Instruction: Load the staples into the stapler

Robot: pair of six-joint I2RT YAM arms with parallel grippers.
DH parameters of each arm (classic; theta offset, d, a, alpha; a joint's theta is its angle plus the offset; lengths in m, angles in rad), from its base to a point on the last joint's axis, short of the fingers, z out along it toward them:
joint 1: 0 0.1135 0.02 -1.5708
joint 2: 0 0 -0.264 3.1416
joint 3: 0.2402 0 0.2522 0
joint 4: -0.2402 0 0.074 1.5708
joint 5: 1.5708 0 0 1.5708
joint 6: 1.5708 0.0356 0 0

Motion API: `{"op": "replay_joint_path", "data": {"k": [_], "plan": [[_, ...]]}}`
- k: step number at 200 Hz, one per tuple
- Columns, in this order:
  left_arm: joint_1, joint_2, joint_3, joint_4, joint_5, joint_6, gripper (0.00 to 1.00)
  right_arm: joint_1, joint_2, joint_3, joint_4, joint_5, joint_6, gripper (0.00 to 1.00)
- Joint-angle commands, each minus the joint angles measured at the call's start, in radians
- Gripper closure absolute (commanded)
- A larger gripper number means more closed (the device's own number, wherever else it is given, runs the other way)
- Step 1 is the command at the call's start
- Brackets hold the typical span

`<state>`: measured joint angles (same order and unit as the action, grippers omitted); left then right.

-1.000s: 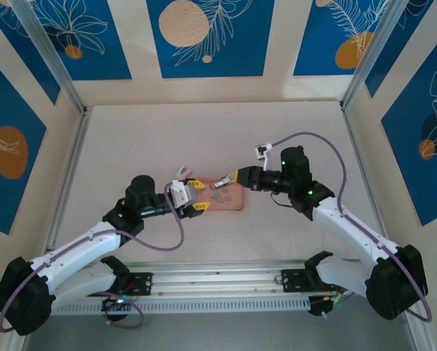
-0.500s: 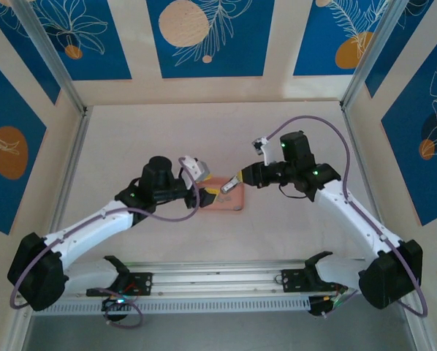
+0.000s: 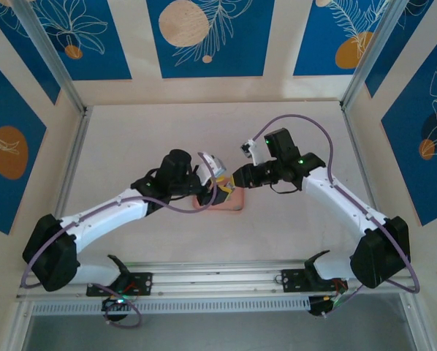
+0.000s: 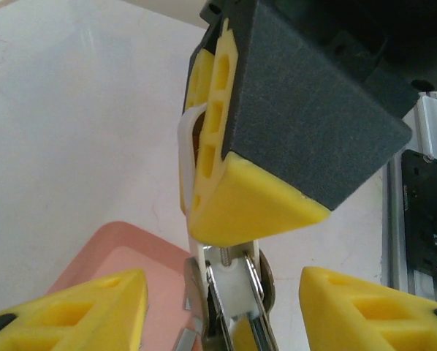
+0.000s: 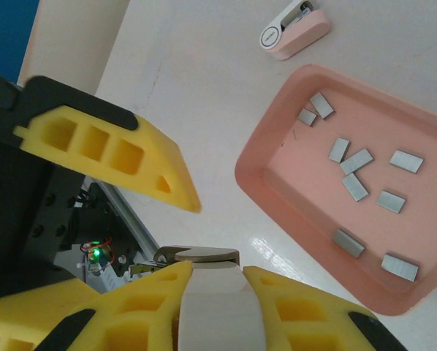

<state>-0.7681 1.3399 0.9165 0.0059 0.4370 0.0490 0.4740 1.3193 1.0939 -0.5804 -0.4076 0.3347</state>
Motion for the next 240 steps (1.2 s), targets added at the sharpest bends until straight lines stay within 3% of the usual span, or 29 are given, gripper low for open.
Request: {"op": "replay_joint_path", "data": {"k": [1, 73, 122, 131, 153, 163, 189, 240], "plan": [[-0.016, 0.029, 0.052, -0.045, -0.011, -0.014, 0.47, 0.004, 0.007, 0.030, -0.007, -0.049, 0.027, 0.89], [-0.028, 0.069, 0.061, -0.035, -0.037, -0.032, 0.58, -0.003, 0.006, 0.027, 0.026, -0.099, 0.046, 0.89], [-0.034, 0.081, 0.067, -0.010, -0.052, -0.058, 0.82, -0.018, -0.004, 0.017, 0.036, -0.101, 0.051, 0.88], [-0.036, 0.083, 0.068, -0.003, -0.059, -0.073, 0.86, -0.027, -0.010, 0.010, 0.039, -0.093, 0.061, 0.82], [-0.048, 0.095, 0.066, 0.034, -0.114, -0.131, 0.90, -0.087, -0.053, -0.036, 0.077, -0.090, 0.113, 0.54], [-0.057, 0.104, 0.061, 0.064, -0.164, -0.178, 0.91, -0.129, -0.084, -0.062, 0.090, -0.093, 0.141, 0.47], [-0.104, 0.160, 0.076, 0.143, -0.303, -0.298, 0.93, -0.242, -0.180, -0.131, 0.099, -0.084, 0.203, 0.41], [-0.229, 0.407, 0.280, 0.095, -0.508, -0.478, 0.93, -0.450, -0.366, -0.267, 0.085, 0.003, 0.364, 0.38]]}}
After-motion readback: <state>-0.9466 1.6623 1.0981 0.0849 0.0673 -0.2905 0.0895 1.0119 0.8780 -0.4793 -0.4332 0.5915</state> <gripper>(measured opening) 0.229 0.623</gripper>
